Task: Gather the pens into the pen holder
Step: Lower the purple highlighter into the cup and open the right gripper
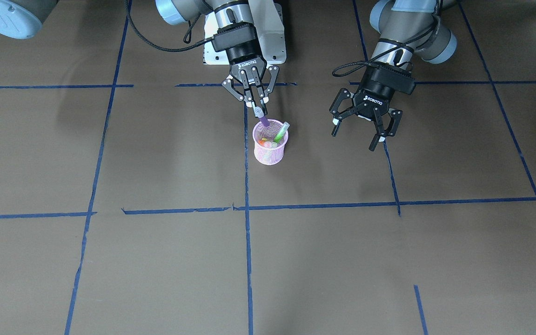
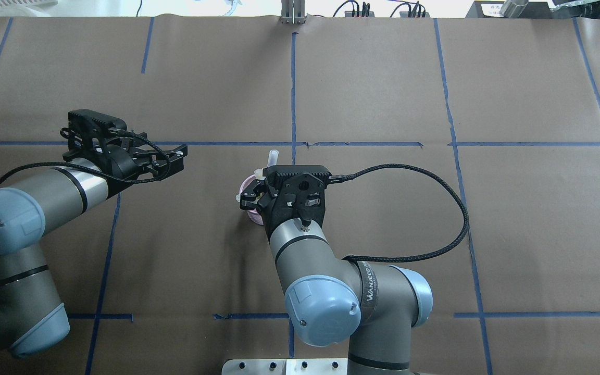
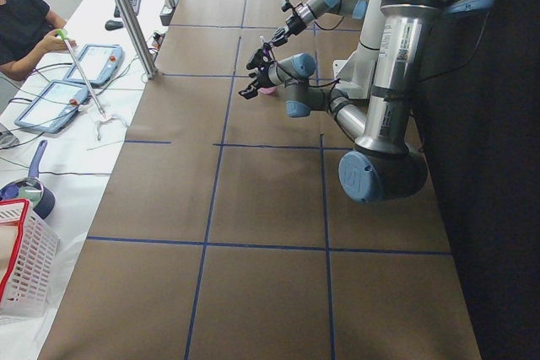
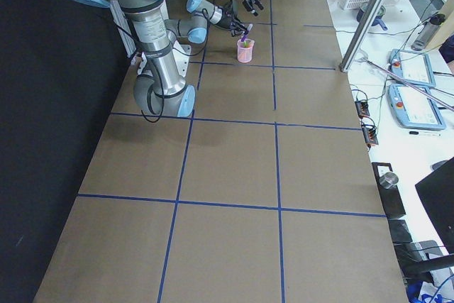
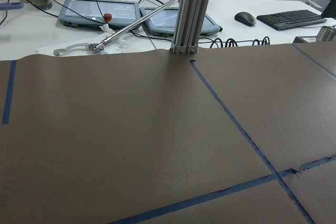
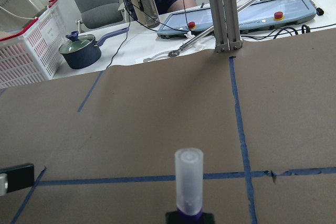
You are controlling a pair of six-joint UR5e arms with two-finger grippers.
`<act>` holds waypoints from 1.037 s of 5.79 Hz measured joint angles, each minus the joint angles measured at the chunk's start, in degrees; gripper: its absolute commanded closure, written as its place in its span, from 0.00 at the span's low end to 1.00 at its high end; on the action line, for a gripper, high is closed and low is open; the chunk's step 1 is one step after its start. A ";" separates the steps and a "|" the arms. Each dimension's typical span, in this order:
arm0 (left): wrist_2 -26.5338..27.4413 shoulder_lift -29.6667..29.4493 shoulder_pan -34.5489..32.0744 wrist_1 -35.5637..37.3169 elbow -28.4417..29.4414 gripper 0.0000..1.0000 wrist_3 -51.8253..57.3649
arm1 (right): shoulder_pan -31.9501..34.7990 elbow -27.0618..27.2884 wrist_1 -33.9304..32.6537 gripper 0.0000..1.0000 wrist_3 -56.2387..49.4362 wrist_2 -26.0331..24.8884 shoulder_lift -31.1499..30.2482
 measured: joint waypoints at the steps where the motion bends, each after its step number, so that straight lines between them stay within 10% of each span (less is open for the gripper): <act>1: 0.00 0.00 0.00 0.00 0.02 0.00 0.00 | 0.19 -0.54 0.01 0.57 -0.07 0.00 0.04; 3: 0.00 0.00 0.00 0.00 -0.01 0.00 0.00 | 0.26 -1.03 0.03 0.14 0.36 0.06 0.23; 6: -2.20 0.58 -0.70 0.25 0.23 0.01 0.15 | 1.04 -0.09 0.19 0.02 0.44 2.53 0.57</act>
